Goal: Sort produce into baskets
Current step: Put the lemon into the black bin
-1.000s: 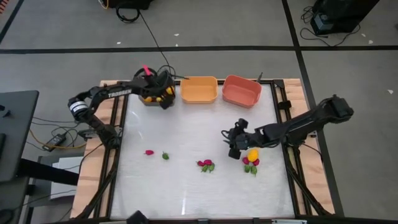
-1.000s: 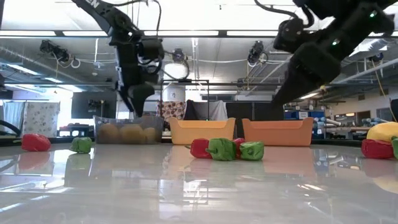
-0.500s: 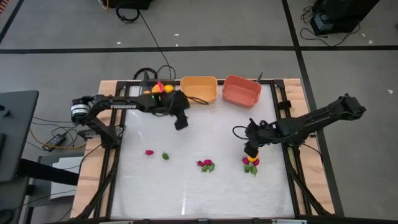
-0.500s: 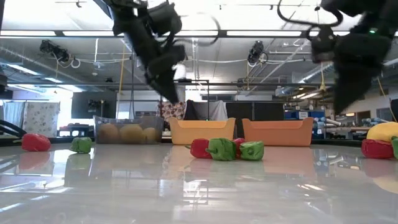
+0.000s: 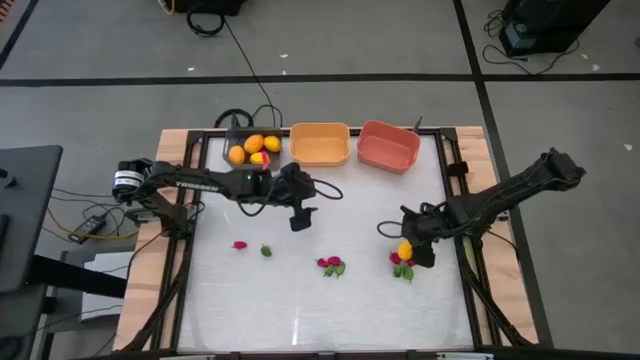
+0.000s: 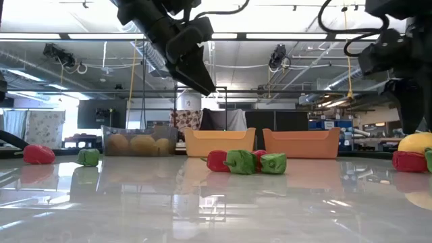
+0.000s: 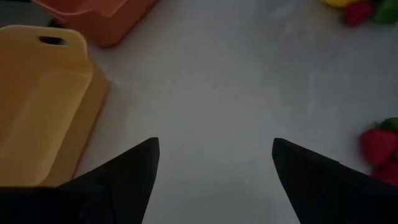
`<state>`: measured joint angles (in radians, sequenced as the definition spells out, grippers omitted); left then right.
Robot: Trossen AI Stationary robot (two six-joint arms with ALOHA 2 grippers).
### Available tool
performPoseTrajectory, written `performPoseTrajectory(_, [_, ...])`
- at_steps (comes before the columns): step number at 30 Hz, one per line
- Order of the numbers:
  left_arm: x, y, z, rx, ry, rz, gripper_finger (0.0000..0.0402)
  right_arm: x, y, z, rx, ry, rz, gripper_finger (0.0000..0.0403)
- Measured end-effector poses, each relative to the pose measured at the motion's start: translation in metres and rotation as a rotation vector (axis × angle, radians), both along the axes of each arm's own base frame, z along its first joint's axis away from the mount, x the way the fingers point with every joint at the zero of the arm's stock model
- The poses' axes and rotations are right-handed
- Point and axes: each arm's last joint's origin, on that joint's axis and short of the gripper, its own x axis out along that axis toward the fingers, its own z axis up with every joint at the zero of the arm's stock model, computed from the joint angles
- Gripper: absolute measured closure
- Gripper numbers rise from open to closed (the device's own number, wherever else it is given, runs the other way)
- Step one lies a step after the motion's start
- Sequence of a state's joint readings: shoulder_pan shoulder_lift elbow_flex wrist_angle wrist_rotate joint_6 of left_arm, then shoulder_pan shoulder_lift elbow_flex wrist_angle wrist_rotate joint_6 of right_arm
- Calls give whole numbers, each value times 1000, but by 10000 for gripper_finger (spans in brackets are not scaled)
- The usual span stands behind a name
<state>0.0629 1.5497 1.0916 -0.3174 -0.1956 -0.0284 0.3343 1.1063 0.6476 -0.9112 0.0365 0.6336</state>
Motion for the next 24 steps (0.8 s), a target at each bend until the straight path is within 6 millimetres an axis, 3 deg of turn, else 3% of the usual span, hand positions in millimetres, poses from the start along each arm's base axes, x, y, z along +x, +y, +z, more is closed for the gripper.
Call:
performPoseTrajectory(7, [-1,-1,-1,15,18,12,83,10,20,-11,-89,-41,269,95])
performPoseTrajectory(11, [-1,-1,-1,15,18,12,83,17,30,-16,-113,-88,336,69])
performPoseTrajectory(17, [-1,-1,-1,16,18,12,83,17,33,-30,-149,15,330,42])
performPoseTrajectory(24, [-1,-1,-1,16,18,12,83,22,27,-43,-169,97,249,59])
